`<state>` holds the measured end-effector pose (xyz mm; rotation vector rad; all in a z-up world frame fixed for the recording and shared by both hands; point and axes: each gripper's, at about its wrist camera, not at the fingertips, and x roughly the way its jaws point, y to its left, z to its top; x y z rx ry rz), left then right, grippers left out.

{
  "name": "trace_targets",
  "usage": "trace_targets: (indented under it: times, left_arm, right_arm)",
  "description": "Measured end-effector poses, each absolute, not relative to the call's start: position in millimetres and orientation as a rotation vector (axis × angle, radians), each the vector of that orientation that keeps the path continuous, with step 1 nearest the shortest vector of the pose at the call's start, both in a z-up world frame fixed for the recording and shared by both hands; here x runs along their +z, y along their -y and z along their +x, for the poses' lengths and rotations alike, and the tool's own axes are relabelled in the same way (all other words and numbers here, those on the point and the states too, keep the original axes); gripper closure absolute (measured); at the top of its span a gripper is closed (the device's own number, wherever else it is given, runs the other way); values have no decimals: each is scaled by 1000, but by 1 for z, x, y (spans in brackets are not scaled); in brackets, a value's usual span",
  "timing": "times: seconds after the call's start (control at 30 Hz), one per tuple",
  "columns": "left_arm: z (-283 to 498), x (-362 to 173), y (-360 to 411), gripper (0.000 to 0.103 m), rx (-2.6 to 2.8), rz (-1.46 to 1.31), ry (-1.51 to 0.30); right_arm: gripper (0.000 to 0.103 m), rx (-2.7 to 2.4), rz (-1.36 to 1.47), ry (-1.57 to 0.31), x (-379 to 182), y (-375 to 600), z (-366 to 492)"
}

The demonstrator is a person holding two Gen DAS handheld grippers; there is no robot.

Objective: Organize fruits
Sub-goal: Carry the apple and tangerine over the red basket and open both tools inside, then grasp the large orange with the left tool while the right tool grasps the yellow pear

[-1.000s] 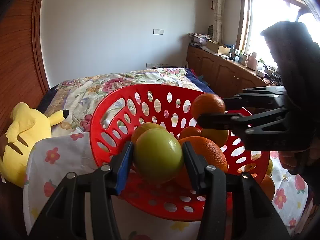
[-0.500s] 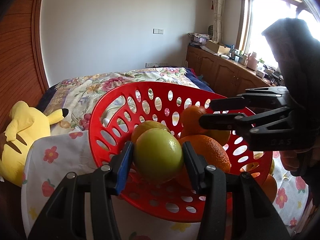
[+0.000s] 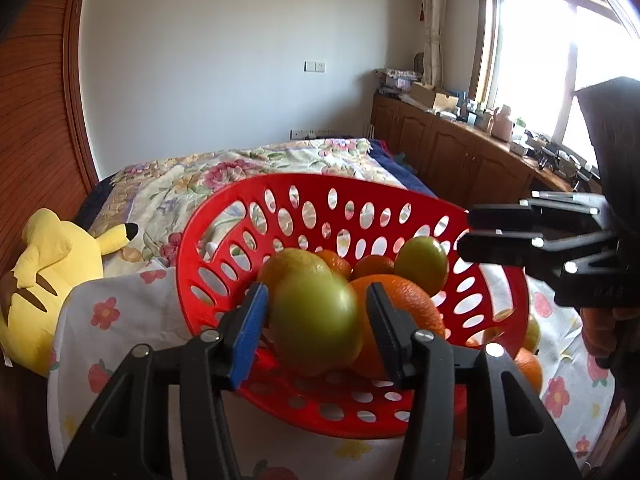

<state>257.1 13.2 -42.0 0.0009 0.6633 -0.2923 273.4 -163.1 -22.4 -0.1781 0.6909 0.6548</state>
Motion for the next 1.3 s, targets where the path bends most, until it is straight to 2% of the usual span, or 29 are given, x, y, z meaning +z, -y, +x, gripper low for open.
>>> trace_targets:
  times: [0.53, 0.93, 1.3]
  left_arm:
    - [178, -9, -2, 45, -298, 38, -583]
    - [134, -15, 21, 43, -326, 59, -586]
    - [126, -28, 45, 43, -374, 93, -630]
  right_arm:
    - [53, 576, -103, -650, -18, 210, 204]
    - [51, 504, -67, -649, -43, 246, 157]
    - [50, 471, -16, -666, -62, 264, 144]
